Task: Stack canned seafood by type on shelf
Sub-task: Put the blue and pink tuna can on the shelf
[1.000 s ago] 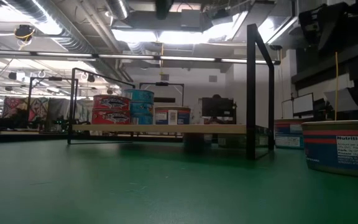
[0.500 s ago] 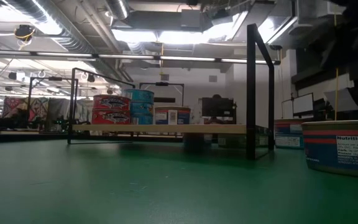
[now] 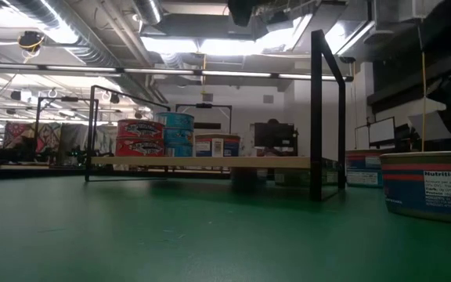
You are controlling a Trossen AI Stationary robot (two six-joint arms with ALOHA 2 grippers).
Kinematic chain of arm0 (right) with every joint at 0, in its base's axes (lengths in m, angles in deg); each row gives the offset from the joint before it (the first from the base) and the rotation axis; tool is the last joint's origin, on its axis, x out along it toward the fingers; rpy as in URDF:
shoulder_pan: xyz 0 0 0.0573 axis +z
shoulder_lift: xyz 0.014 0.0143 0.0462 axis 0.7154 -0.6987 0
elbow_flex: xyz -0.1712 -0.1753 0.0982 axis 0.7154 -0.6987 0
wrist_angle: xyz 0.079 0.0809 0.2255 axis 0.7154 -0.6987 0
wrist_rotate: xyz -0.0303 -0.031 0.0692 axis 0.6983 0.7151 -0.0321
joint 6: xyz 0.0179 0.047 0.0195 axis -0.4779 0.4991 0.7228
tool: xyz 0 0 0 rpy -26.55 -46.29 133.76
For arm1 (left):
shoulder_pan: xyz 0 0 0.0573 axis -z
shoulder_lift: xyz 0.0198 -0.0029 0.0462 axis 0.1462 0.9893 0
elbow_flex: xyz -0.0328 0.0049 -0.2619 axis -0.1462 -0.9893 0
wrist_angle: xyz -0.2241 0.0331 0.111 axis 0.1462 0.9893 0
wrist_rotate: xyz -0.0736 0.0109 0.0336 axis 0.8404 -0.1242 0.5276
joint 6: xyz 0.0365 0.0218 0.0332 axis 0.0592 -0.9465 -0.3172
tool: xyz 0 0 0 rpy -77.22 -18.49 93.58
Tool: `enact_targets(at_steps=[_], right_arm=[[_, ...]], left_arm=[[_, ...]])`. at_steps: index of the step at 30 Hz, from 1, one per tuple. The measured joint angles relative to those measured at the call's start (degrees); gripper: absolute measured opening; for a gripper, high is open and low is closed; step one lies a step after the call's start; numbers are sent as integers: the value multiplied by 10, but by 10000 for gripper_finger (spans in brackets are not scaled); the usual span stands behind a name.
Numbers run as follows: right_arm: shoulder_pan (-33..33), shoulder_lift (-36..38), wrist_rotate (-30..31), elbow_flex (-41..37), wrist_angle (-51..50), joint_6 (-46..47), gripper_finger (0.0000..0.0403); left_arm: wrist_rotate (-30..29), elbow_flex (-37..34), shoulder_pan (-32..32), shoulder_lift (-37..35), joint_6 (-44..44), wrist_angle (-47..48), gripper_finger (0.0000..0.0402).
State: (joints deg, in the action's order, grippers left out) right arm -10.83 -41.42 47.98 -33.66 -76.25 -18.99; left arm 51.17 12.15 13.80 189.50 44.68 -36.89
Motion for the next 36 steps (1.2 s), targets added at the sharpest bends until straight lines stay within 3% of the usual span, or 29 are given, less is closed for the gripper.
enact_targets(at_steps=[12, 27, 31, 36], right_arm=[[0, -4, -10, 0, -24, 0, 211], [0, -84, -47, 2, -26, -1, 209], [0, -89, -59, 3, -24, 0, 181], [0, -90, -66, 2, -20, 0, 111]], left_arm=[[0, 0, -2, 0, 3, 0, 31], [0, 0, -2, 0, 4, 0, 31], [0, 0, -2, 0, 4, 0, 31], [0, 0, -2, 0, 4, 0, 31]])
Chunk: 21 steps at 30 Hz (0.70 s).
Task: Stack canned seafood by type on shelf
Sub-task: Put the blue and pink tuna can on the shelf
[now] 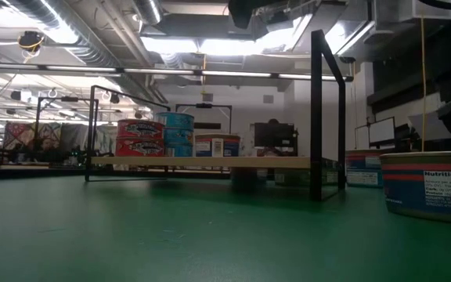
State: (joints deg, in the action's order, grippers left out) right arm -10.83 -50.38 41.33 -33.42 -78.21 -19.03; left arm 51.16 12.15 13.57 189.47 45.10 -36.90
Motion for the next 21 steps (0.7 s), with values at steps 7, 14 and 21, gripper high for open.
enact_targets(at_steps=[7, 14, 21], right_arm=[[0, 0, 8, 0, -6, 24, 9], [1, 0, 35, -1, -7, 77, 11], [0, 0, 75, -2, -11, 93, 6]], left_arm=[[0, 0, 0, 0, 0, 0, 31], [0, 0, 0, 0, 0, 0, 31], [0, 0, 0, 0, 0, 0, 31]])
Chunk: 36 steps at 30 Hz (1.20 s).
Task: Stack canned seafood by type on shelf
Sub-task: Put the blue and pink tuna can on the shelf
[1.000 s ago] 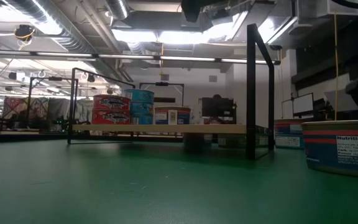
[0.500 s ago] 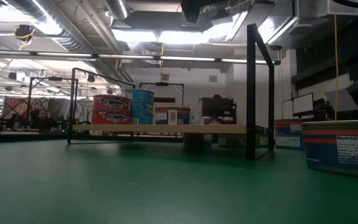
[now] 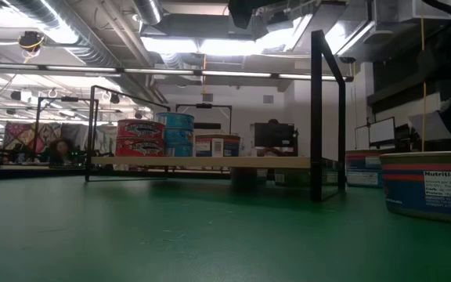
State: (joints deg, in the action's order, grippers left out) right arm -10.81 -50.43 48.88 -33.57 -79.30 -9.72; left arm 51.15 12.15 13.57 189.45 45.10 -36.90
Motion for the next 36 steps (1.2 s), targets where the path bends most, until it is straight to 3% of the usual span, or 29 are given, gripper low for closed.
enact_targets(at_steps=[10, 36], right_arm=[[-1, -6, 37, -5, -86, 87, 2], [0, -16, 43, -2, -74, 73, 3]], left_arm=[[0, 0, 0, 0, 0, 0, 31], [0, 0, 0, 0, 2, 0, 31]])
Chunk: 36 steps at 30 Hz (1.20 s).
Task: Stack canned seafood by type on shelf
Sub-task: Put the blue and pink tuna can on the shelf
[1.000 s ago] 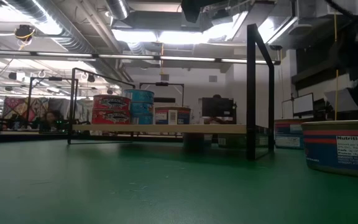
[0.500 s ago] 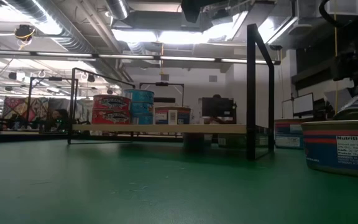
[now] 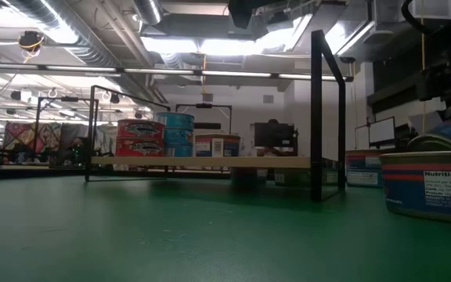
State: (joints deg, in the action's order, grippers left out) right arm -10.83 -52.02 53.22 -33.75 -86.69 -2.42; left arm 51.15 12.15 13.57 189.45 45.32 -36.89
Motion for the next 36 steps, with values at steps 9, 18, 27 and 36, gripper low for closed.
enact_targets(at_steps=[9, 18, 27, 36], right_arm=[[0, -15, -1, 1, 0, -3, 3], [0, -18, -64, 1, 2, -17, 6], [0, -18, -101, 1, 9, -33, 144], [0, -18, -171, 1, -16, -59, 288]], left_arm=[[0, 0, 0, 0, 0, 0, 31], [0, 0, 0, 0, 0, 0, 31], [0, 0, 0, 0, 0, 0, 31], [0, 0, 0, 0, 0, 0, 31]])
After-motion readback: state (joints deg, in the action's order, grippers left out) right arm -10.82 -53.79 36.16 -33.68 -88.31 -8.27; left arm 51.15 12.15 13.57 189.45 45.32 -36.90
